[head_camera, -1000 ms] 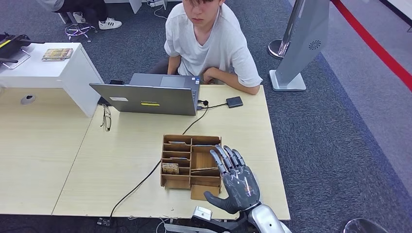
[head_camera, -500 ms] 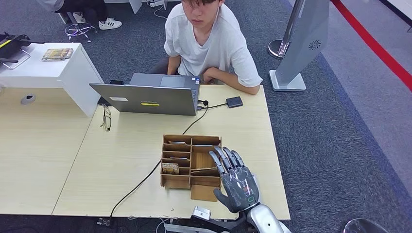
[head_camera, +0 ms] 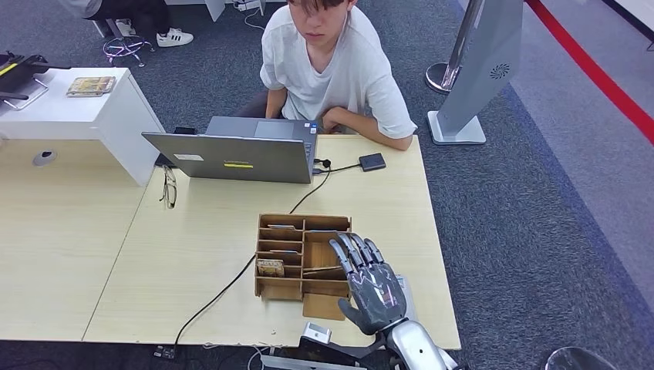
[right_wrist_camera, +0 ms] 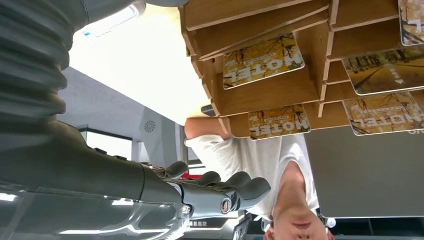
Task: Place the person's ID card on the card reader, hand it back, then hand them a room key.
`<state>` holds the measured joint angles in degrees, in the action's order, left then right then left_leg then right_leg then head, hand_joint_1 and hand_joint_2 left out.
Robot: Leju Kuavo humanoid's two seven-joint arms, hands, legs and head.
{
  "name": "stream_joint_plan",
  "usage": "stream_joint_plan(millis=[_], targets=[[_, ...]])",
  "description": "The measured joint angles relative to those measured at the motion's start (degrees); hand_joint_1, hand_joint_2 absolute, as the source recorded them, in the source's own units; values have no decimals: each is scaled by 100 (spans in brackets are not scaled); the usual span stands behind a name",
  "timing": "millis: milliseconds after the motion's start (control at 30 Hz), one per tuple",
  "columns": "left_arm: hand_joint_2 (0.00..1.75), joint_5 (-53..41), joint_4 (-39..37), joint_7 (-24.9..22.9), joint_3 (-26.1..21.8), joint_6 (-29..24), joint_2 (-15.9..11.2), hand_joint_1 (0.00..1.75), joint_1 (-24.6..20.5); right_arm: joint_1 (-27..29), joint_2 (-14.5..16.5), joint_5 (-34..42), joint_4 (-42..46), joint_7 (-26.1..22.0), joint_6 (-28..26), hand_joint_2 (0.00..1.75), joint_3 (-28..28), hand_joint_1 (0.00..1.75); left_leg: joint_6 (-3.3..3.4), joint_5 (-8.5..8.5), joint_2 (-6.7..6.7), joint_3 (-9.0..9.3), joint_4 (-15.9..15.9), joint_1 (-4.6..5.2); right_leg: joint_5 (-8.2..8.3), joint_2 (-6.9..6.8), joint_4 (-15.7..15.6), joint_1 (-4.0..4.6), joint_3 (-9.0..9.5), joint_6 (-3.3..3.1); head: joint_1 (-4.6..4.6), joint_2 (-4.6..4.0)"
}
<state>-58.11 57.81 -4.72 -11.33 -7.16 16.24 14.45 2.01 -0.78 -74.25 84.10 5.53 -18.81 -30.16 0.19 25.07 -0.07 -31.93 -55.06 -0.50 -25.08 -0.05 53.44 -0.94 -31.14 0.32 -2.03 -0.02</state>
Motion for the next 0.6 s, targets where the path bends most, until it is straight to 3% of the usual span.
stream_joint_plan(millis=[333, 467, 600], targets=[[0, 126, 0, -65, 63, -31, -5, 0, -11, -90, 91, 0, -62, 9, 32, 175, -1, 2, 0, 0, 0, 0, 0, 0, 0, 0, 0, 0, 0, 0, -1, 0], [0, 196, 0, -81, 106, -78, -9, 0, -20, -109, 114, -2, -67, 9, 55, 175, -12, 36, 0, 0, -1, -1, 0, 0, 0, 0, 0, 0, 0, 0, -1, 0], [0, 258, 0, -108, 157, -121, -15, 0, -32, -138, 139, -2, -81, 11, 74, 175, -23, 33, 0, 0, 0, 0, 0, 0, 0, 0, 0, 0, 0, 0, 0, 0]])
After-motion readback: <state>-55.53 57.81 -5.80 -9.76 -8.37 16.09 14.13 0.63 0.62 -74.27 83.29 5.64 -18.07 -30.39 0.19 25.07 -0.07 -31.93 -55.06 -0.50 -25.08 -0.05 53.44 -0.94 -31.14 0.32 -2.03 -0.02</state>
